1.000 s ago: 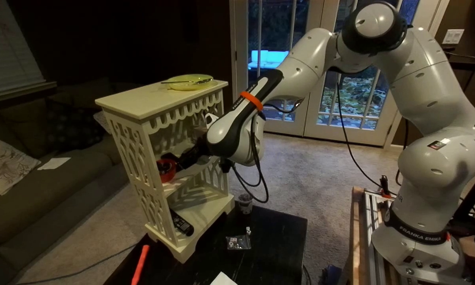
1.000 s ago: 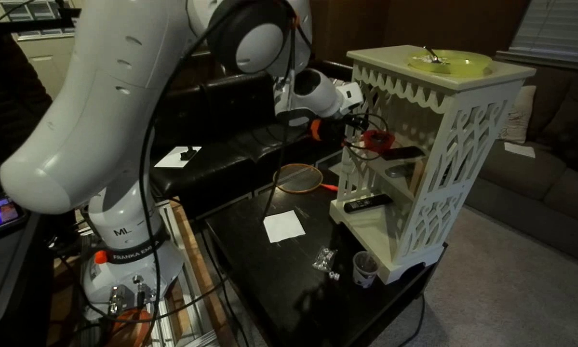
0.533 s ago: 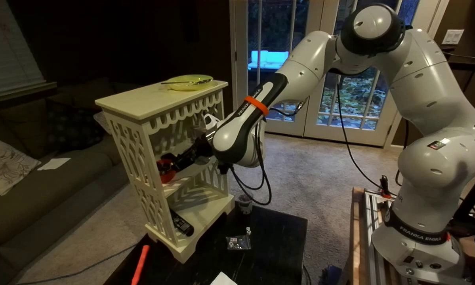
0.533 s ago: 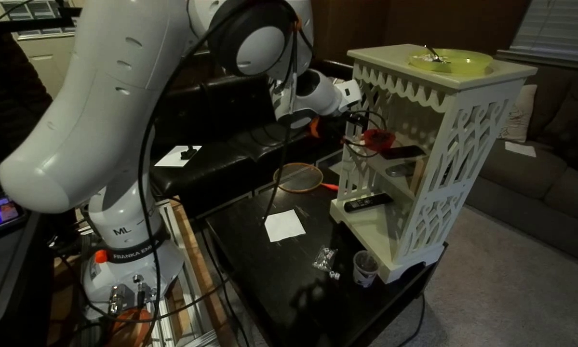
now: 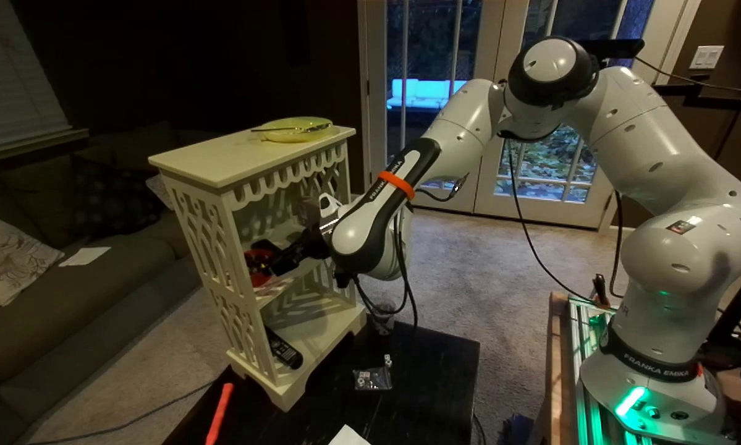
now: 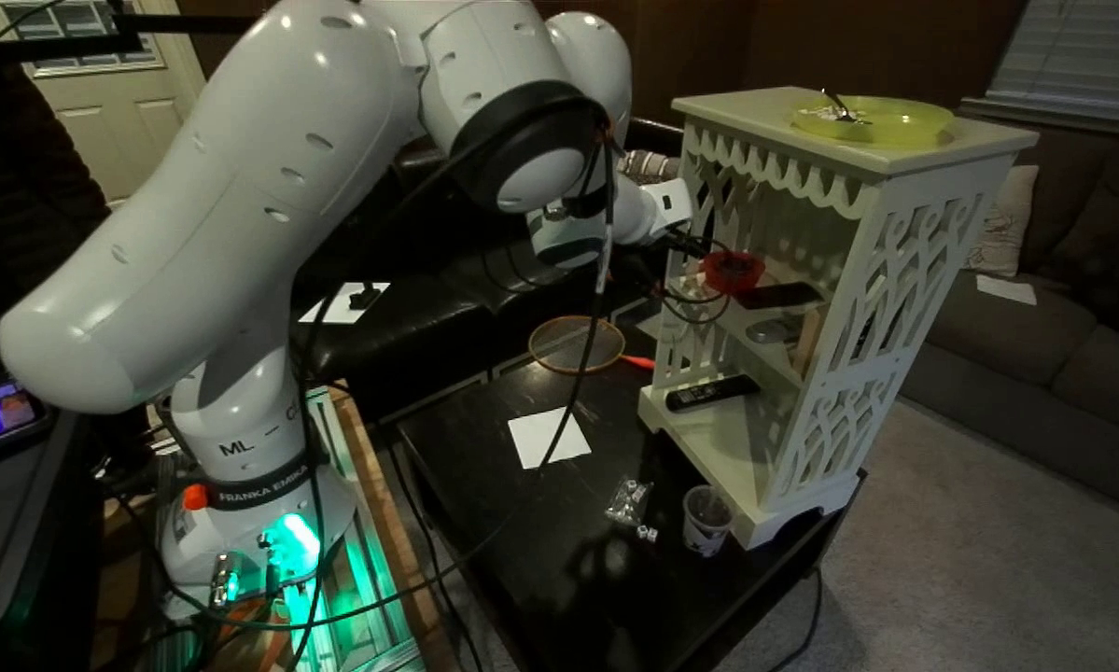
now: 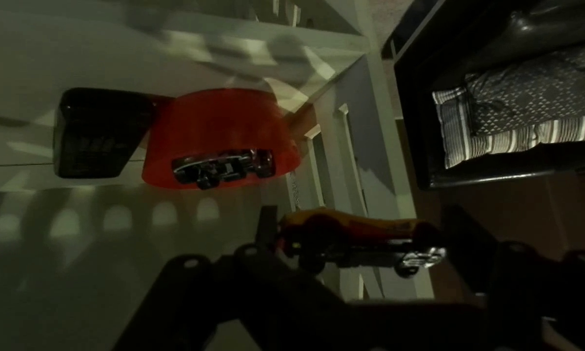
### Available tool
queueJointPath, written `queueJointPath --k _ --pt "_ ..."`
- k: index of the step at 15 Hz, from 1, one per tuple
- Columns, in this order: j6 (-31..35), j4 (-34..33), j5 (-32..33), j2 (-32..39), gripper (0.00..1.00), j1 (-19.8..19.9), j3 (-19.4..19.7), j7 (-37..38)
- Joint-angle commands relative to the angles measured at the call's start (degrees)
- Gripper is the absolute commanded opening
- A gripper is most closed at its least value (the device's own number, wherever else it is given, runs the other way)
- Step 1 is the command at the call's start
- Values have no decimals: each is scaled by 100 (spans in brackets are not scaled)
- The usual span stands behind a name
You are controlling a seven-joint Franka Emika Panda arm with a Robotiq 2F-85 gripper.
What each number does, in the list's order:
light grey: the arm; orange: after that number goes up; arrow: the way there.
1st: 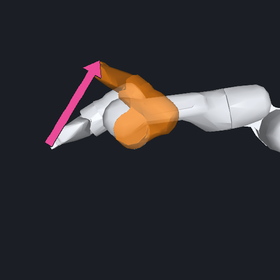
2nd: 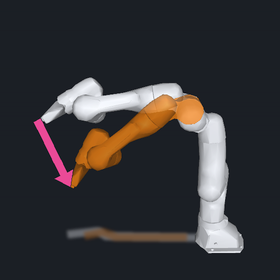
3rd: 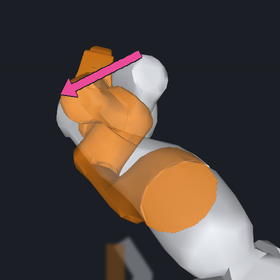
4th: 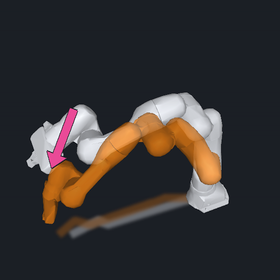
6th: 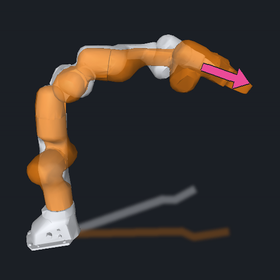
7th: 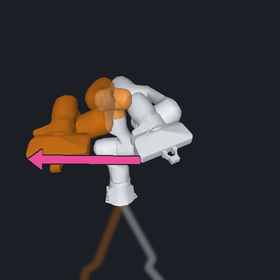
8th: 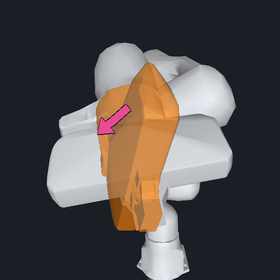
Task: Remove the black object from the yellow plate and put it in the orange bowl on the first shelf
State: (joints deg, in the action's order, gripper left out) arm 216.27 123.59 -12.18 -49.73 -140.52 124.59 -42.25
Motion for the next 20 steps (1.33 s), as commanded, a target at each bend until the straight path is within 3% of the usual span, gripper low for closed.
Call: queueJointPath --k 1,12,20 --pt "396 -422 485 -647 58 0 -129 134" --pt "920 -1319 1041 -1703 58 5 -405 26" --pt "1039 -2021 1136 -2538 58 9 -903 -762"
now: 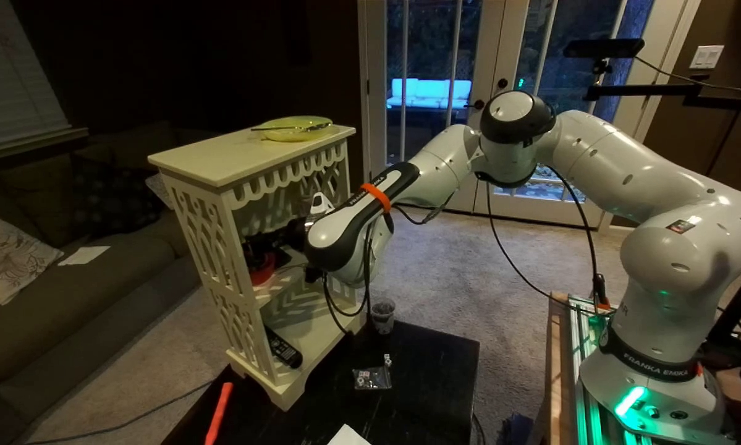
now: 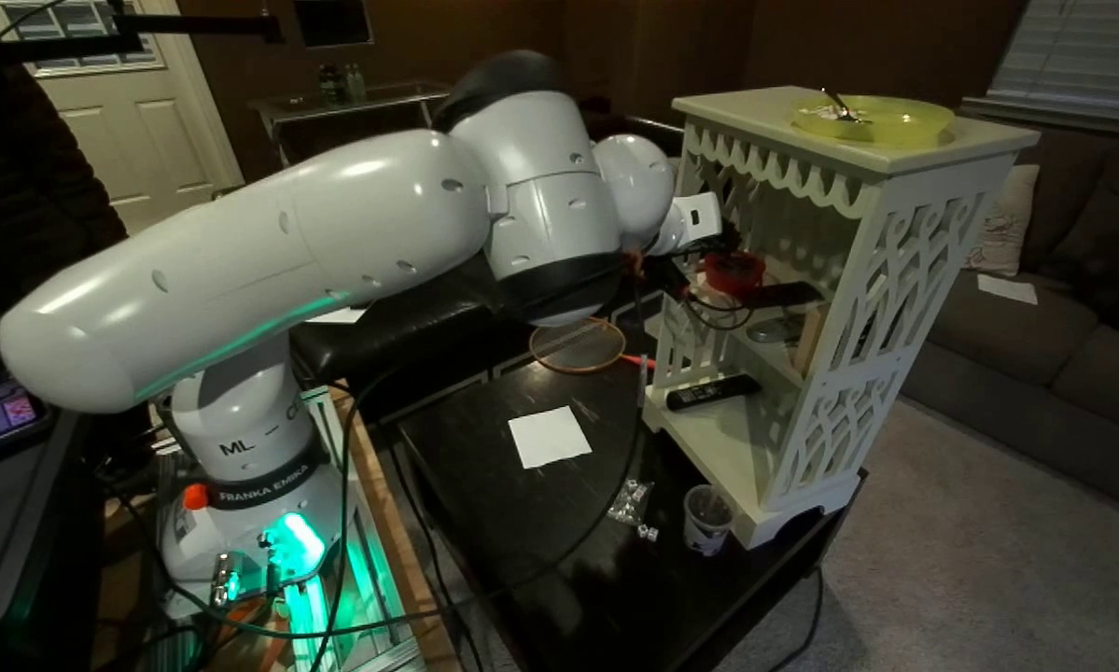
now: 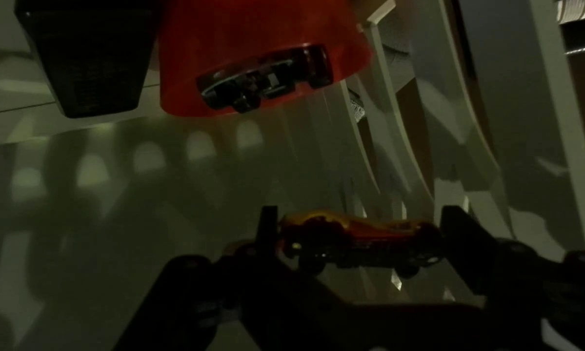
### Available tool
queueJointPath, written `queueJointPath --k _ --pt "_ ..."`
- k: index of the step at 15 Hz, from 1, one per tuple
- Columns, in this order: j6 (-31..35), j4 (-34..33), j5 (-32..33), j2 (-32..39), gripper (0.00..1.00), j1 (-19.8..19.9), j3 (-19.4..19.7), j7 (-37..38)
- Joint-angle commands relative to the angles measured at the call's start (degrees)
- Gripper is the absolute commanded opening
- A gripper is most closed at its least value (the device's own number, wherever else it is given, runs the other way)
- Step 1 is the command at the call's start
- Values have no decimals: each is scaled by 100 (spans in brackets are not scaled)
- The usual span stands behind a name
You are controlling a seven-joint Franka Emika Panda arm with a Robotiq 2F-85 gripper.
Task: Remove the black object from the yellow plate and put it in the orange bowl on the first shelf
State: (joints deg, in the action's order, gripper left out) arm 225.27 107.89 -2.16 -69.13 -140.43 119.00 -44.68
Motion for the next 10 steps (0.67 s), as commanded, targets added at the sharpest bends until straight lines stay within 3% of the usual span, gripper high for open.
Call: queueJointPath --k 1,5,6,7,10 --pt "142 -553 100 -713 58 0 -427 -701" --pt "146 -887 -68 -1130 58 13 -761 -1437" --pt "137 -937 -96 -1216 81 18 -836 -1597" --pt "144 -960 -84 -1295 96 24 -895 -1720" --pt "136 -954 -79 -1420 100 31 -1033 -1877"
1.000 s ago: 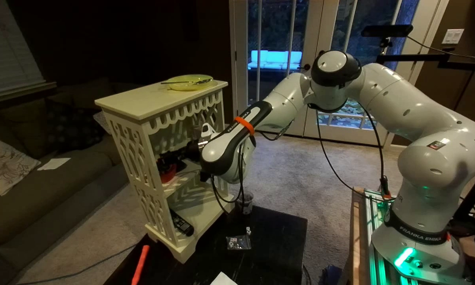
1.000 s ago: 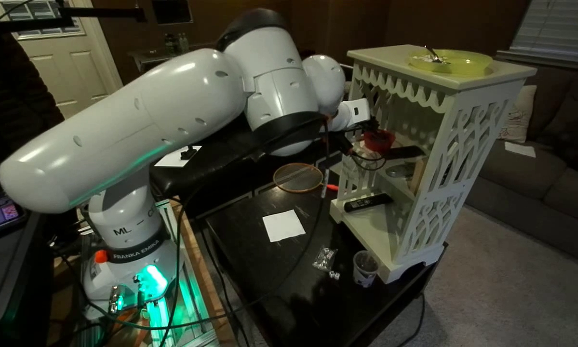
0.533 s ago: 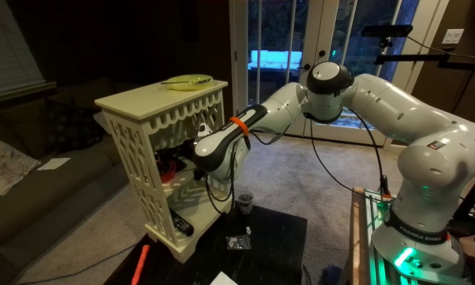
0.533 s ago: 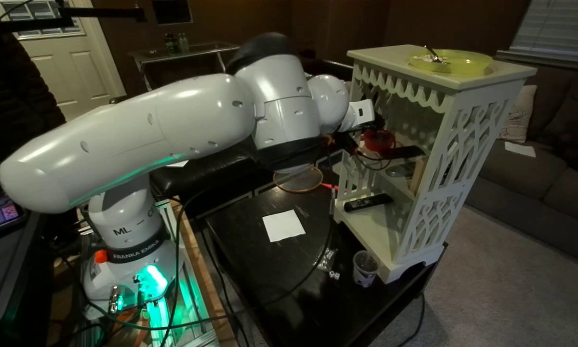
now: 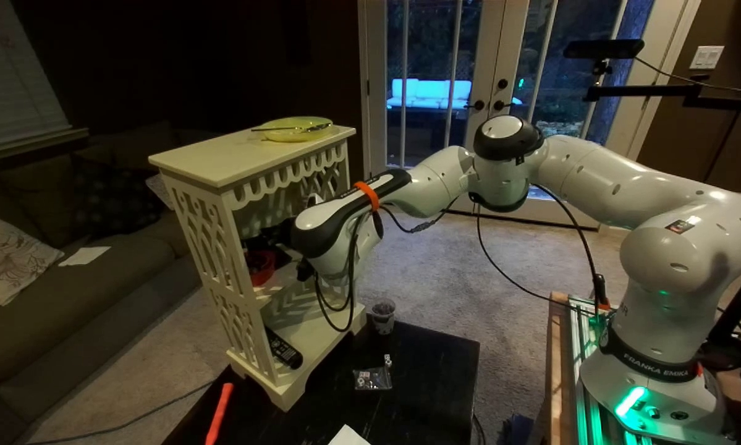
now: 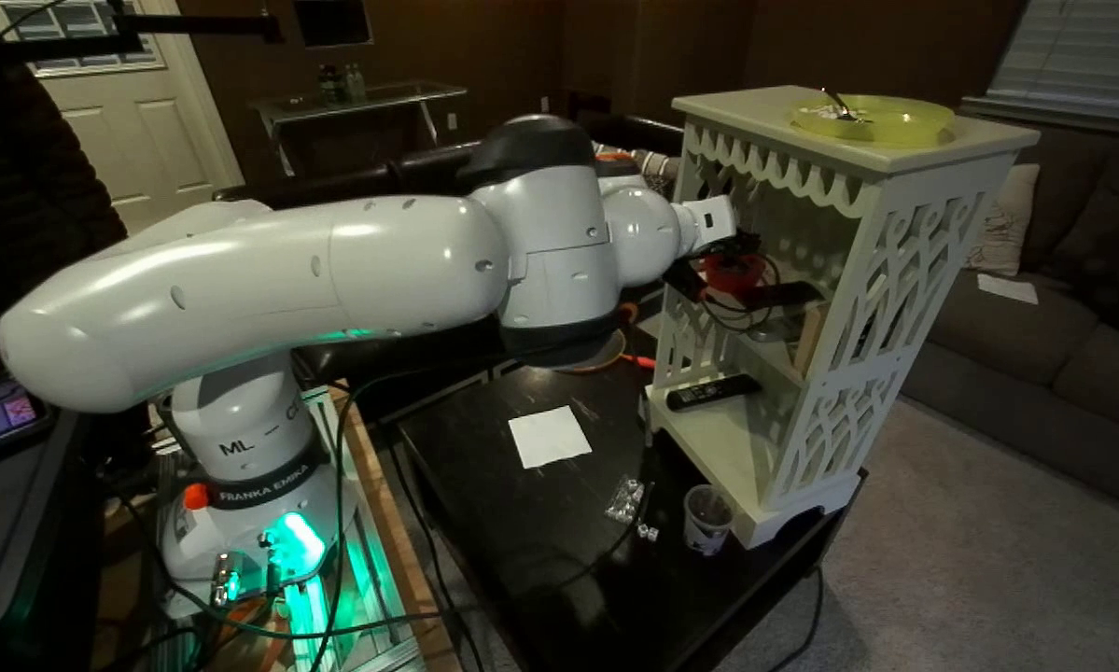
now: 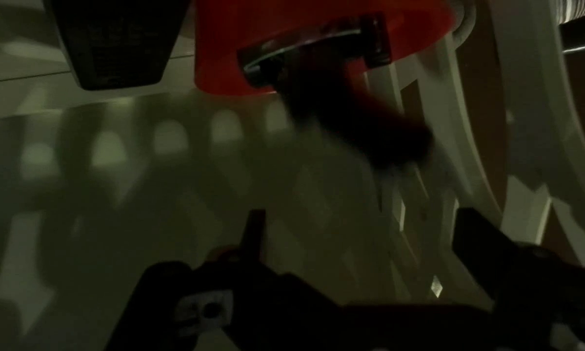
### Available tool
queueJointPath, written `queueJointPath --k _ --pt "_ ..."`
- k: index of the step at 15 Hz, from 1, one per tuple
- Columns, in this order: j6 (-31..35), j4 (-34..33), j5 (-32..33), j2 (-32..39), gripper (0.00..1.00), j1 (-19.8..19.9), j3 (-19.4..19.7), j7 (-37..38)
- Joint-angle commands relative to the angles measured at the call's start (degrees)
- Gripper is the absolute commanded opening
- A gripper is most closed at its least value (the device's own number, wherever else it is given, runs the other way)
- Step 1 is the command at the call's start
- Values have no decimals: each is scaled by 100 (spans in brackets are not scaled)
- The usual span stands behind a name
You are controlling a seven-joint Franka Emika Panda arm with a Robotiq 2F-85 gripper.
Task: Remove the black object from the yellow plate and put it in the orange bowl on the first shelf
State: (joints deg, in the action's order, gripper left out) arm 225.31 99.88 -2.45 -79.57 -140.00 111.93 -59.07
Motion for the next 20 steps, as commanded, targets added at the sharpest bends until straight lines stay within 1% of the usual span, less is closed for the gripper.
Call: queueJointPath --k 1,3,4,6,7,8,10,12,13,14,17,19,20 --pt "123 -126 -68 -356 100 -32 -331 -419" --pt "170 25 -159 -284 100 -4 -363 -449" --pt "191 124 -267 -159 100 -8 -320 -412" --pt "433 421 -553 173 100 -16 -203 -270" --pt "624 691 -756 630 100 -24 115 147" --pt "792 903 -878 745 100 40 116 163" --pt "1193 1476 -708 967 100 285 82 403" --pt "1470 2197 -780 1341 100 632 21 682" --pt "1377 2504 -838 1221 100 929 -306 318" --pt "985 2832 -1100 1430 100 1125 -376 212" --pt "636 3849 -2045 1912 100 1841 -801 -39" --pt "698 4550 -3012 2382 100 2255 -1137 -238" --pt "752 4901 -3347 2855 100 2420 -1143 17"
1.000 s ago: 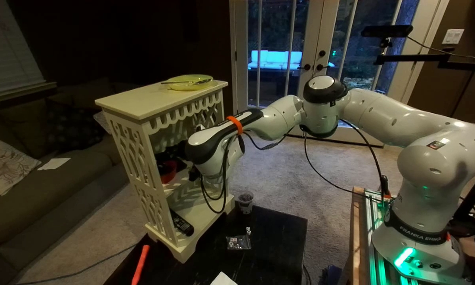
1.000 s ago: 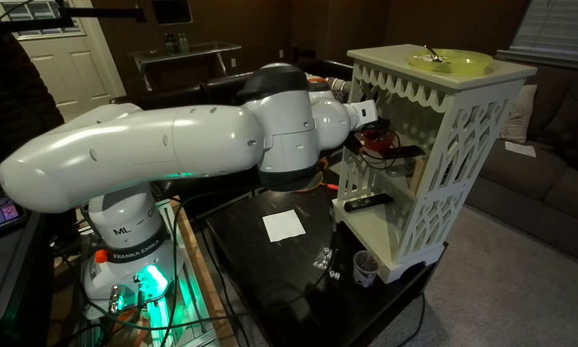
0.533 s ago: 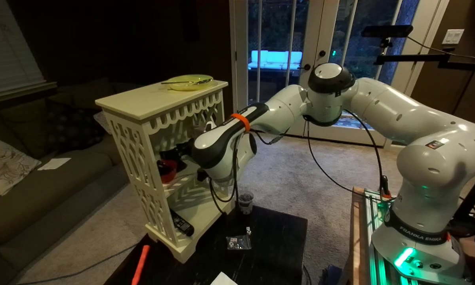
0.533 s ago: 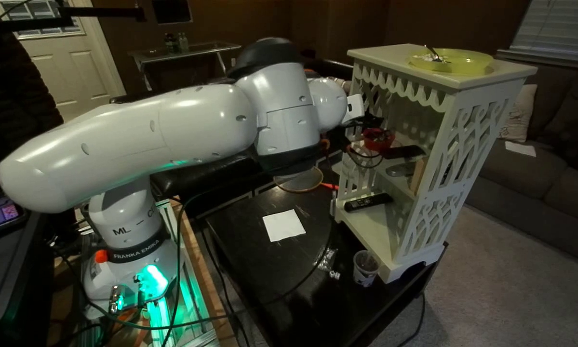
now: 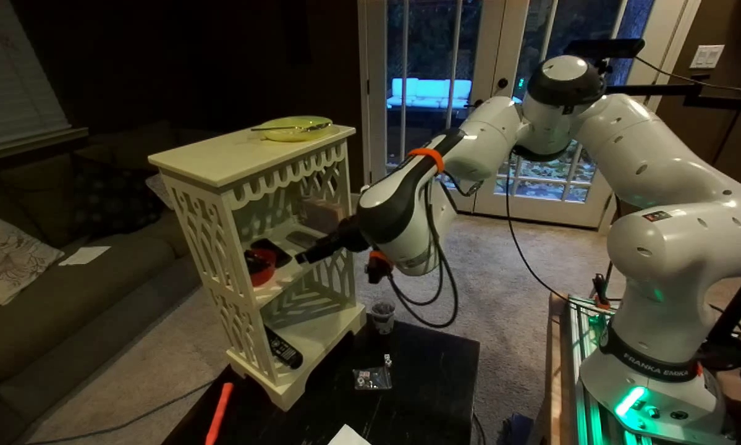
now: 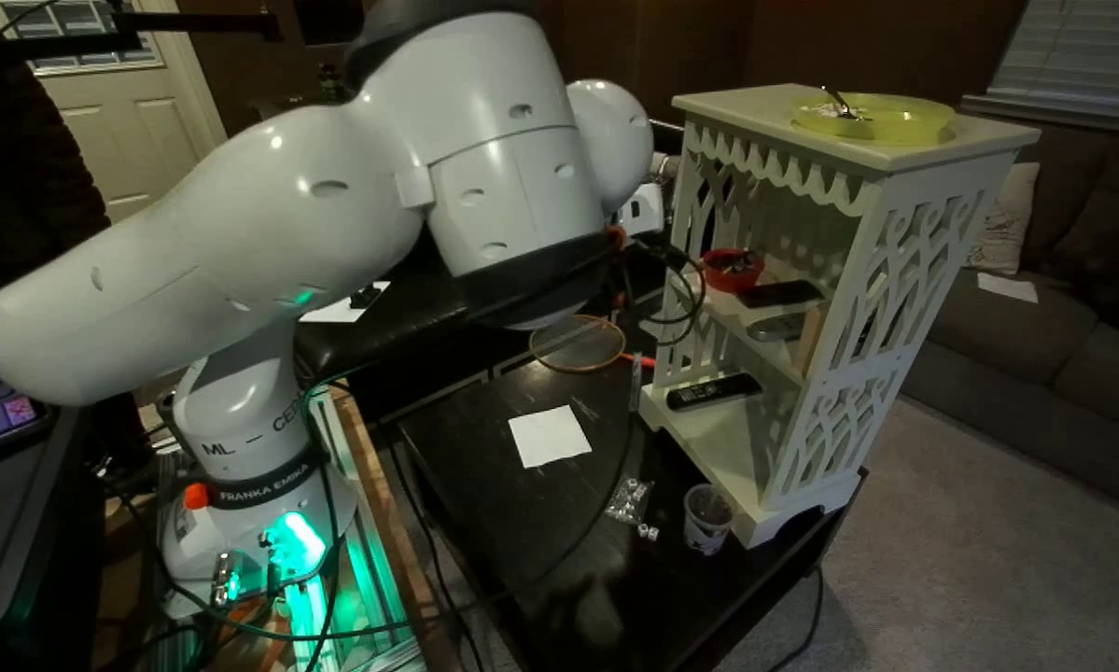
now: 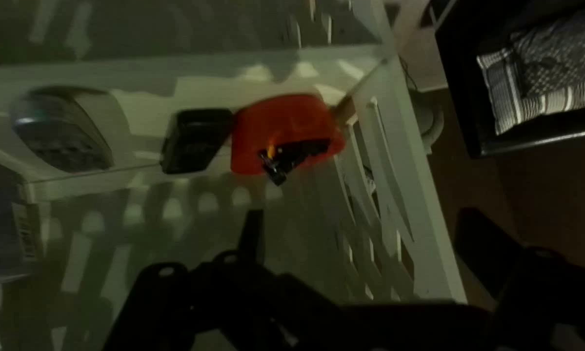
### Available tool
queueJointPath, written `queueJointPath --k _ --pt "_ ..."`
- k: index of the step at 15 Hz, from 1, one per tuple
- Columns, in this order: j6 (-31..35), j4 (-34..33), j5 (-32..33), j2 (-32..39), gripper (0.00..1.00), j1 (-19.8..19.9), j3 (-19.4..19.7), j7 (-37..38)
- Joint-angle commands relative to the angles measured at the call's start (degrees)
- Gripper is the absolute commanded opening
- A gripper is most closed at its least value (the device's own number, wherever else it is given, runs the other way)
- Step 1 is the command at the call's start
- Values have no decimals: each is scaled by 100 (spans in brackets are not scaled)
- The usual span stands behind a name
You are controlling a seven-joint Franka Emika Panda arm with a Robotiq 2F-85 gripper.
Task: Remove the black object from the yellow plate and put it in the orange bowl on the first shelf
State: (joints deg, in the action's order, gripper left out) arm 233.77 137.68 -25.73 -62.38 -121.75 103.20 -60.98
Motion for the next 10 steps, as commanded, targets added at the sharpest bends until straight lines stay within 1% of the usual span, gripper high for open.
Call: queueJointPath --k 1,4,6,7,8,9,10 --pt "-119 1342 -1453 1353 100 778 -457 136" --pt "-536 2042 -2721 2158 100 1417 -1105 1" --pt "-1031 2391 -3510 2704 100 1856 -1597 -193" --pt "-1185 2010 -4035 2440 100 1716 -1553 -975" --pt "-1514 2124 -4459 2598 100 1986 -1847 -1368" --pt "-1030 2127 -3776 2240 100 1746 -1544 -750" --pt "-1235 2109 -4081 2359 100 1836 -1668 -1029"
